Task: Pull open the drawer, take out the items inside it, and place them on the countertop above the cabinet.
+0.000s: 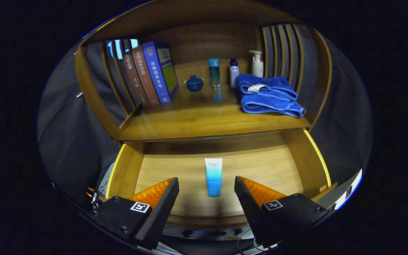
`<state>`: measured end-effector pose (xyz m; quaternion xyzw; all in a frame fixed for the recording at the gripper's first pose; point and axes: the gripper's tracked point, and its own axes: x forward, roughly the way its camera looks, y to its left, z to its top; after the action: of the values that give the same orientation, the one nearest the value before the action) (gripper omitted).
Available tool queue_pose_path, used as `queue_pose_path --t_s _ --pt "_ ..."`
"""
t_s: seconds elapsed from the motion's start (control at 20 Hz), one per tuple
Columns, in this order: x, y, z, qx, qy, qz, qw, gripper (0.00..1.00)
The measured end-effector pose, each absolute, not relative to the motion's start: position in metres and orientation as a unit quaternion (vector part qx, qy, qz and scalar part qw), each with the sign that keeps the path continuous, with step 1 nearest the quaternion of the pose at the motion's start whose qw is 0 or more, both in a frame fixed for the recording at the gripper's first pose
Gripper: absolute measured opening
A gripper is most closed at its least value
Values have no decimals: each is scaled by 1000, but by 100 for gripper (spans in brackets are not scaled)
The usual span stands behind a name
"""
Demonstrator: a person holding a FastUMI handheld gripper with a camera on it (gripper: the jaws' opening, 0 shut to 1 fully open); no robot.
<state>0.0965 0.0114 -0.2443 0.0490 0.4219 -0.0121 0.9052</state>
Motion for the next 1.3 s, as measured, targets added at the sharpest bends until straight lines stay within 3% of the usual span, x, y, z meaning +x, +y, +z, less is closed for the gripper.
queue_pose_path --t_s 0.4,0.9,1.1,1.3 --pt "127 10 -328 52 555 -26 830 100" --pt "110 5 -375 22 648 -63 759 99" --pt "116 4 -367 22 649 -61 758 49" --pt "111 -3 -365 29 636 -56 769 43"
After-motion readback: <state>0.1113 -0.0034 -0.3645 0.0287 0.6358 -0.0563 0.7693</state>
